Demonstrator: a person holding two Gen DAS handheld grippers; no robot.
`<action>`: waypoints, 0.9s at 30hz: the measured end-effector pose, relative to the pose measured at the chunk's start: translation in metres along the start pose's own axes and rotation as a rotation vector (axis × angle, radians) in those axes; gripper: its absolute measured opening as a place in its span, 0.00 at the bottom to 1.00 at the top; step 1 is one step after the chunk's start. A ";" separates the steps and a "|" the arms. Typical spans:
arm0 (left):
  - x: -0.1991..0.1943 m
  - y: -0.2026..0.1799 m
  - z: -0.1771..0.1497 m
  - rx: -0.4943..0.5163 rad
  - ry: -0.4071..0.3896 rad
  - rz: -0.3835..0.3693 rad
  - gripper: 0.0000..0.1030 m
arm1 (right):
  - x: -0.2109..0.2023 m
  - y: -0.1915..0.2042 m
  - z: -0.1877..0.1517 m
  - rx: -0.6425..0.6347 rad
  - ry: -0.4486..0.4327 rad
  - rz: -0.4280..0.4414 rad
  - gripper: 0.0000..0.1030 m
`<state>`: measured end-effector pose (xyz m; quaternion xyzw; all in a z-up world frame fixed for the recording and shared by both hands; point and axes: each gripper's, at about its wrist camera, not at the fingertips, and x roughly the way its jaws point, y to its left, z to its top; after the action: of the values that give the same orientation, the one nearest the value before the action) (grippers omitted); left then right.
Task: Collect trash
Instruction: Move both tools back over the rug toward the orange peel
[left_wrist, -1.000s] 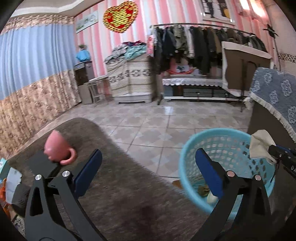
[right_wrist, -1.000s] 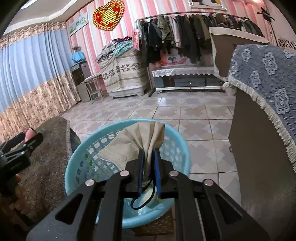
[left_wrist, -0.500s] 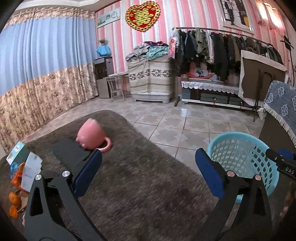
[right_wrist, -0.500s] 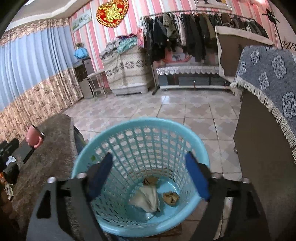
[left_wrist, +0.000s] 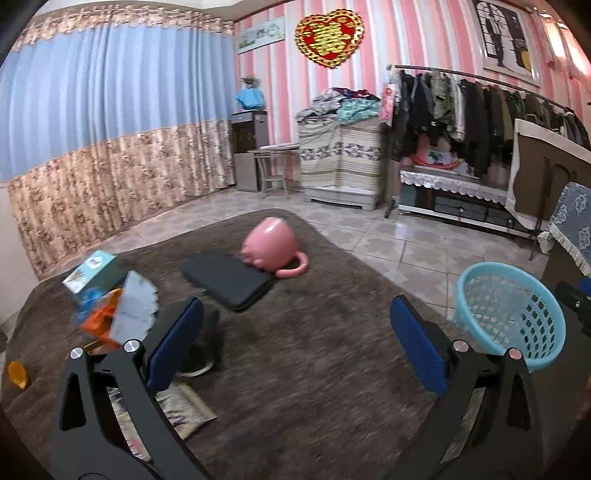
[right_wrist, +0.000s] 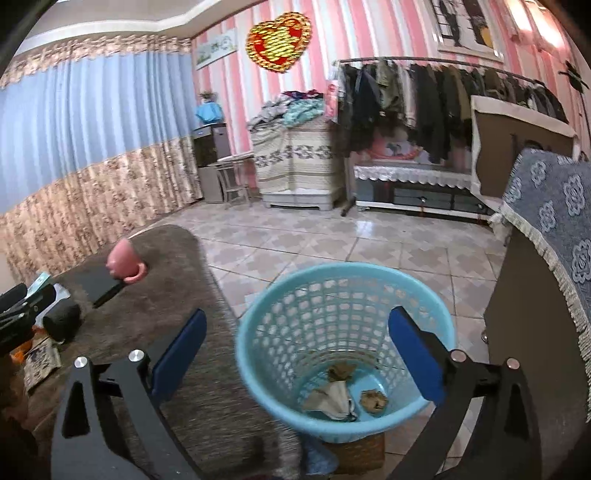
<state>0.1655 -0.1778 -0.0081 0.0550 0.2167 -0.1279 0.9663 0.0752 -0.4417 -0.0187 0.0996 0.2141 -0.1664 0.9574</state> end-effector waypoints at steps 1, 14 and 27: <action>-0.005 0.009 -0.003 -0.007 0.000 0.010 0.95 | -0.002 0.006 0.000 -0.007 -0.001 0.007 0.94; -0.052 0.093 -0.023 -0.086 -0.005 0.122 0.95 | -0.030 0.069 -0.007 -0.098 -0.026 0.109 0.95; -0.082 0.168 -0.051 -0.135 0.016 0.252 0.95 | -0.034 0.121 -0.020 -0.160 -0.015 0.195 0.95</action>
<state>0.1188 0.0104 -0.0095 0.0179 0.2241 0.0096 0.9744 0.0822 -0.3150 -0.0068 0.0419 0.2088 -0.0559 0.9755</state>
